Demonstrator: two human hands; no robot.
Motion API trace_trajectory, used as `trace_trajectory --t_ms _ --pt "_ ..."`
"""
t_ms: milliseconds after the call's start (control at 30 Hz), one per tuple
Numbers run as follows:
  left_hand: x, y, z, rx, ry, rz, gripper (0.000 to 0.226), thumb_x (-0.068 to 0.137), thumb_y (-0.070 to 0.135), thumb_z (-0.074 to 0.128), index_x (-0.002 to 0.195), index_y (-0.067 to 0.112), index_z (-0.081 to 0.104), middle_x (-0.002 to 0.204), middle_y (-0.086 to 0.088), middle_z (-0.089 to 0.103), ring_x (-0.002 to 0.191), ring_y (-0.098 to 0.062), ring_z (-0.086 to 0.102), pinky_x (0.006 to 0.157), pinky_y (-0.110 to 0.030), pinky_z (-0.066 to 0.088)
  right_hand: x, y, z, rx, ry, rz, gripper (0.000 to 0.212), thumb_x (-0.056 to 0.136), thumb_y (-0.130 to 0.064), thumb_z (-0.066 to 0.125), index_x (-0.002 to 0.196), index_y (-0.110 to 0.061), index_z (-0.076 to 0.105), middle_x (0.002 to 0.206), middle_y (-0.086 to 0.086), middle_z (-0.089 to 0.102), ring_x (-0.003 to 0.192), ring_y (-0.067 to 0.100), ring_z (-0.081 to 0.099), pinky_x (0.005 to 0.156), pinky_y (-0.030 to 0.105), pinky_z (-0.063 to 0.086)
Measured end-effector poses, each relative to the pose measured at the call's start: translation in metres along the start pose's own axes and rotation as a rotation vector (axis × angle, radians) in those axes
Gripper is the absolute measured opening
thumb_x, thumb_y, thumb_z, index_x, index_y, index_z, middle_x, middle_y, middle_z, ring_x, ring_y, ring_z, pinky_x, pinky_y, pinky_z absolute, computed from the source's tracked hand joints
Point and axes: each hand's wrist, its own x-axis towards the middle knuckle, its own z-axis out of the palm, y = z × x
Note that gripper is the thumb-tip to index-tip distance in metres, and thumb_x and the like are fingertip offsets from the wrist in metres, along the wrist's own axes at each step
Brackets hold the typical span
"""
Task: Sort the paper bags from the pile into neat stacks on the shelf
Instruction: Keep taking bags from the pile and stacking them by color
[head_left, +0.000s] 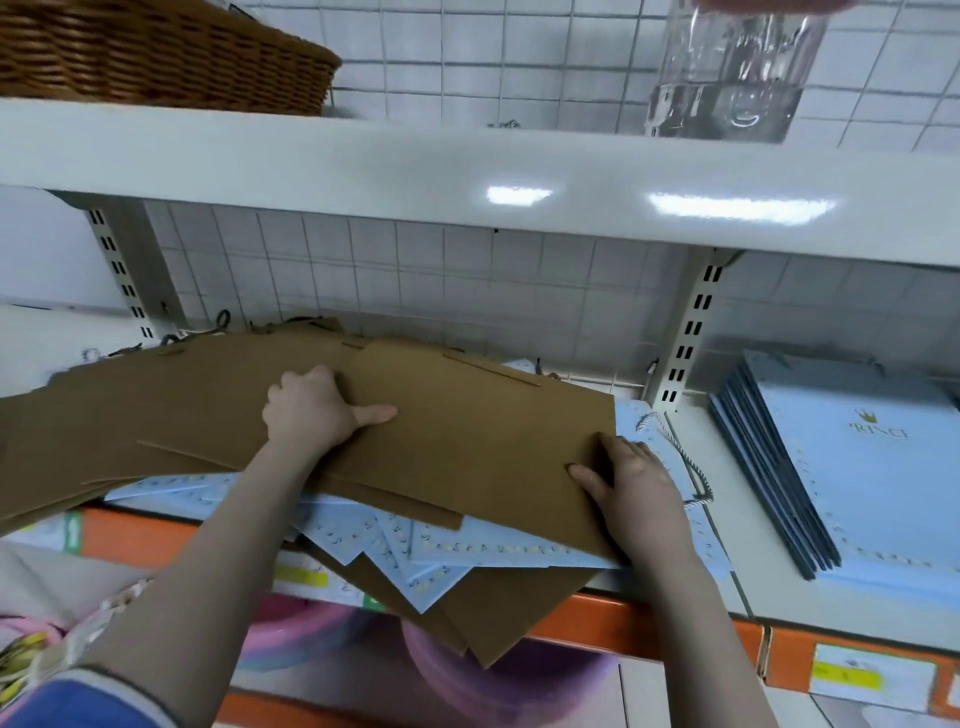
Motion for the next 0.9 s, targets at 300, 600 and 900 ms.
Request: trace_trajectory --t_ms 300,600,900 --pt "-0.03 -0.034 -0.003 -0.543 0.211 0.123 0.068 0.069 0.034 0.081 0.122 0.007 0.048 0.115 -0.014 0.054 0.106 -0.03 0.052 0.083 -0.039 0.046 -0.009 -0.03 0.006 0.114 0.065 0.099 0.064 0.09 -0.041 0.057 0.138 -0.005 0.035 0.13 0.016 0.048 0.122 0.032 0.04 0.1 0.038 0.032" --pt "-0.069 -0.061 -0.014 -0.856 0.353 0.132 0.06 0.07 0.019 0.081 0.121 0.016 0.05 0.107 0.001 0.054 0.094 -0.019 0.05 0.084 -0.032 0.043 -0.036 -0.046 -0.011 0.243 0.111 0.188 0.067 0.087 -0.044 0.06 0.14 -0.012 0.035 0.126 0.018 0.05 0.115 0.036 0.049 0.091 0.039 0.04" --pt "-0.113 -0.089 -0.027 -0.596 0.27 0.137 0.078 0.064 0.04 0.082 0.126 0.009 0.048 0.119 -0.014 0.054 0.11 -0.03 0.05 0.083 -0.036 0.039 -0.112 -0.062 -0.019 0.279 0.327 0.234 0.054 0.09 -0.036 0.054 0.14 -0.019 0.041 0.128 0.011 0.048 0.116 0.031 0.049 0.089 0.036 0.039"
